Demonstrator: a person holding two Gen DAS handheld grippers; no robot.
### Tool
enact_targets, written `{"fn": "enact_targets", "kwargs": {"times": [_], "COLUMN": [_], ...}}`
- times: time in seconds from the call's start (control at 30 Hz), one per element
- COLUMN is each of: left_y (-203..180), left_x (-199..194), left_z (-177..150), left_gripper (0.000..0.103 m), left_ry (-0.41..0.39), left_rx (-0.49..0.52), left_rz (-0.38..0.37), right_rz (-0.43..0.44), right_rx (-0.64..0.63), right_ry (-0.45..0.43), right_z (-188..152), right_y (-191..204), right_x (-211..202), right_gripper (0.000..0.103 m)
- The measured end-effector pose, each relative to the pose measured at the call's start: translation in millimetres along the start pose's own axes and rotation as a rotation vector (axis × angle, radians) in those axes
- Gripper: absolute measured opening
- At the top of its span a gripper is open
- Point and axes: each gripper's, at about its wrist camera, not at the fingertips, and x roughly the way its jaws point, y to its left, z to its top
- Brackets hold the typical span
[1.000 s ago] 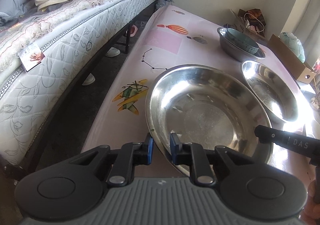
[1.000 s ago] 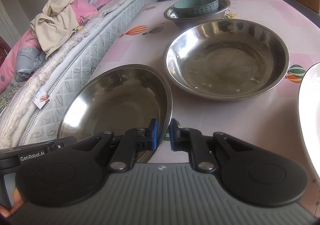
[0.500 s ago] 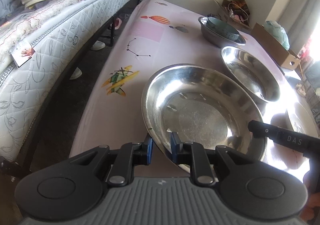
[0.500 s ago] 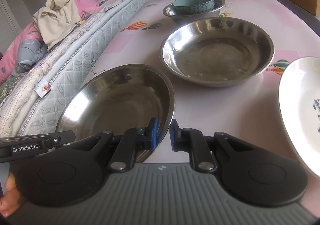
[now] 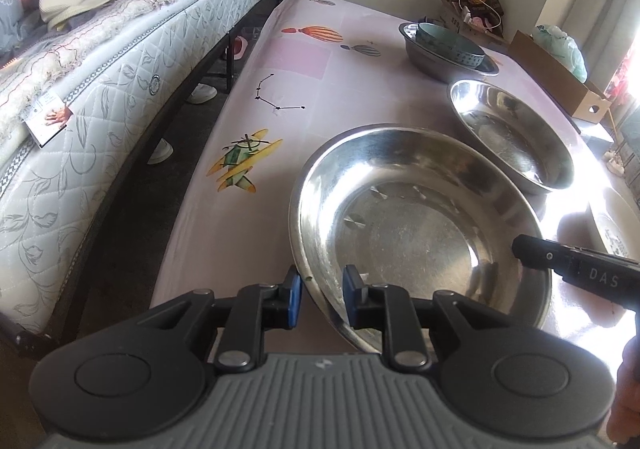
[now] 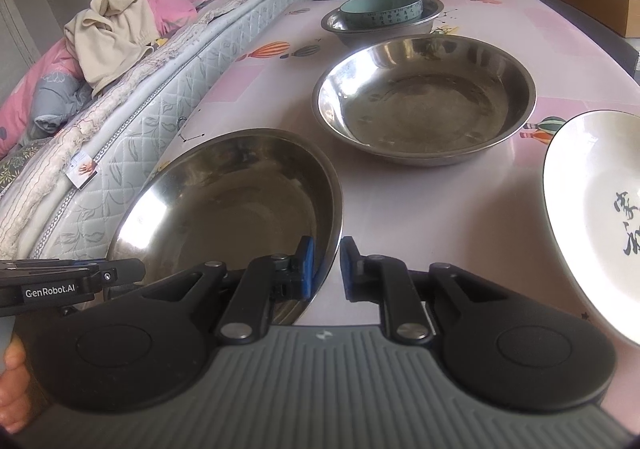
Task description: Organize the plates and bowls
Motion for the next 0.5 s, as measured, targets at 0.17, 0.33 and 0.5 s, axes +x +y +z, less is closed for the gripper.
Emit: {"fn": "enact_targets", "kwargs": {"times": [0.17,0.33,0.5], "left_y": [-5.1,-7.3,-8.8], "left_x": [-3.9,-4.5,-0.5], "left_z": [-2.5,-4.3,-0.9], "left_gripper": [0.022,0.022,0.023], "left_ry": [-0.010,-0.002,-0.001], "left_rx": [0.028,0.040,0.048], "left_rz": [0.014,0.013,0.030], "right_rz": [-0.007,-0.006,-0.003], "right_rx": [-0.020,-0.031,-0.018], "right_ry": [-0.003,-0.016,-0.009], "right_z": [-1.6,-3.7,-5.1], "right_y": [3.5,3.8,-0.1], "right_x": [0.4,-7.5,-5.7], "right_gripper": [0.013,0.013,0.013]}}
